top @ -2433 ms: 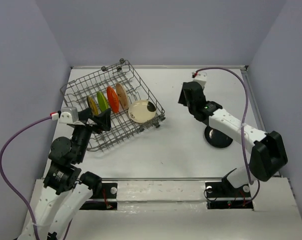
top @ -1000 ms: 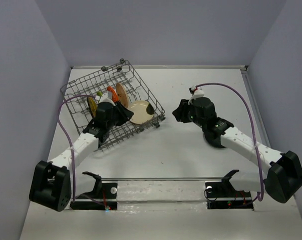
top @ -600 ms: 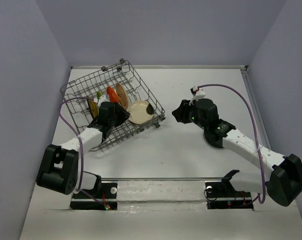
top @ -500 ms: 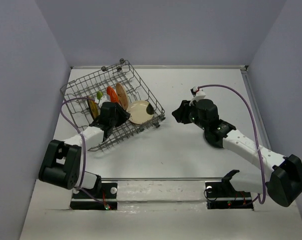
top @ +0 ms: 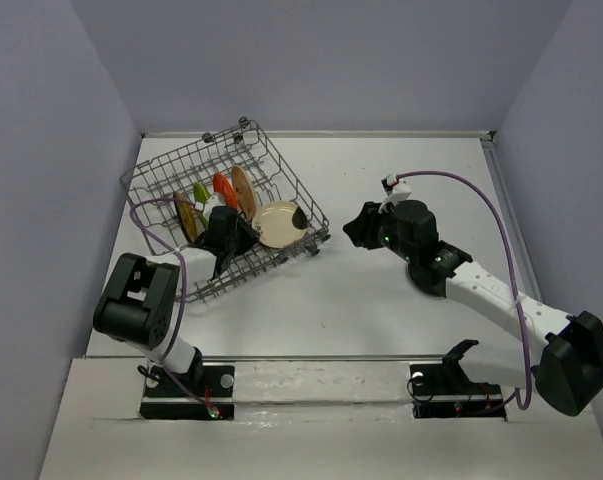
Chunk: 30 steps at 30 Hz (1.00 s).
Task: Load the plates into the dish rack
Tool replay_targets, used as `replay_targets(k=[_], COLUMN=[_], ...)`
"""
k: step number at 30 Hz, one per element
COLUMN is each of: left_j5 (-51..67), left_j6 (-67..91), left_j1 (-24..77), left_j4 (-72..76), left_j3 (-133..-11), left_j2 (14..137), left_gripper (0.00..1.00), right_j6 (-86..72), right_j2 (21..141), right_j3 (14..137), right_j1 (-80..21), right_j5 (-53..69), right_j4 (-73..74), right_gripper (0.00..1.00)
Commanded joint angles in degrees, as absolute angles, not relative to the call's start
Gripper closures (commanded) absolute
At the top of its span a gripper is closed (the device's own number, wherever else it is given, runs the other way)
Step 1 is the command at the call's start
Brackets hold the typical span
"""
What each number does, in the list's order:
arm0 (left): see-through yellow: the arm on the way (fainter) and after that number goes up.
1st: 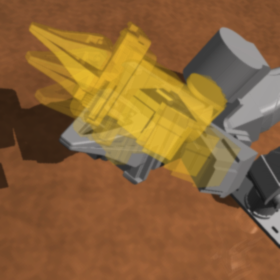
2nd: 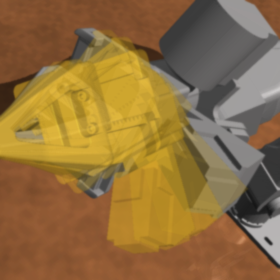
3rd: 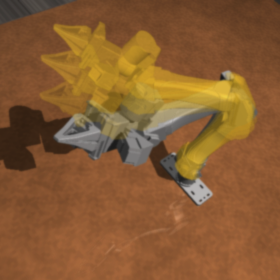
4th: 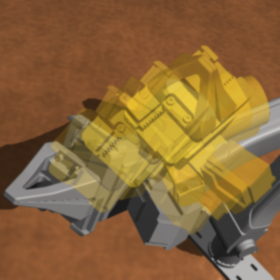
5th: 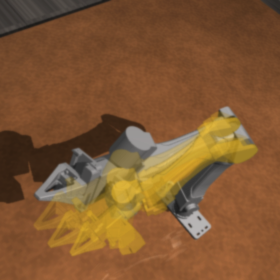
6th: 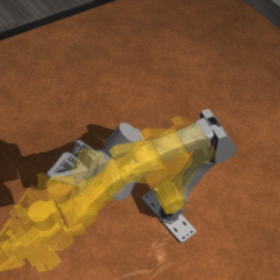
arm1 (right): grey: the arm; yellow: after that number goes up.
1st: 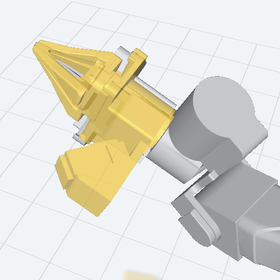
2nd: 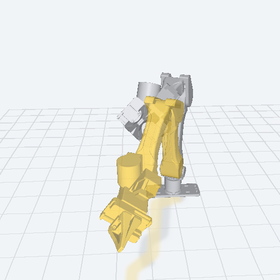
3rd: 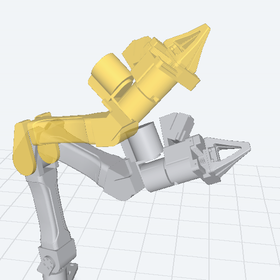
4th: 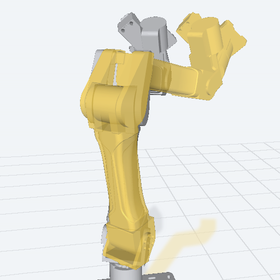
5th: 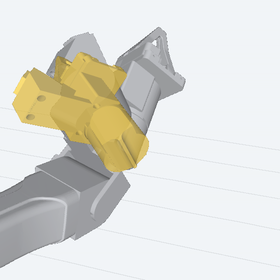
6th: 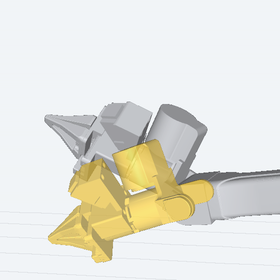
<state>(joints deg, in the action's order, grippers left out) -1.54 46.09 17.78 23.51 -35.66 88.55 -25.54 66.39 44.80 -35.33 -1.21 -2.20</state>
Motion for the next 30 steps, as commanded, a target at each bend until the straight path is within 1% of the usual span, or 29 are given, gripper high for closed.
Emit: replay_targets(k=[1,8,11,12,13,19,25,27,29,30], left_j5=[-2.2,-3.6,-4.48,-4.48,-4.48,-4.39,-6.15,-6.94,-7.82,-8.0], left_j6=[46.41,46.14,46.06,46.05,45.97,46.14,45.7,45.62,44.91,44.65], left_j1=[18.1,18.19,18.19,18.19,18.19,18.54,19.34,19.68,19.86,20.04], left_j4=[28.21,29.53,30.23,30.5,30.67,33.75,35.85,36.21,36.21,36.21], left_j3=[-36.92,-36.12,-35.68,-35.34,-35.16,-32.52,-29.01,-28.04,-27.6,-27.16], left_j2=[90.17,90.44,90.18,89.91,89.74,85.7,76.13,72.1,69.45,67.08], left_gripper=[0.69,0.79,0.85,0.88,0.94,0.94,0.94,0.94,0.94,0.94], right_j6=[-25.84,-25.84,-25.75,-25.84,-25.93,-25.66,-24.7,-24.52,-24.08,-23.91], right_j2=[64.86,64.86,64.78,64.6,64.51,63.99,64.42,64.51,64.77,65.12], right_j3=[44.12,44.3,44.38,44.38,44.38,44.74,45.0,44.91,45.0,45.17], right_j1=[-35.51,-35.51,-35.51,-35.51,-35.51,-35.51,-35.51,-35.51,-35.51,-35.51], right_j5=[-0.44,-0.44,-0.44,0.08,1.31,2.81,6.67,7.73,9.75,10.28], right_j4=[-5.98,-5.98,-5.98,-5.98,-5.98,-5.98,-7.29,-8.52,-9.57,-10.28], right_gripper=[0.57,0.57,0.57,0.57,0.57,0.57,0.57,0.53,0.45,0.43])
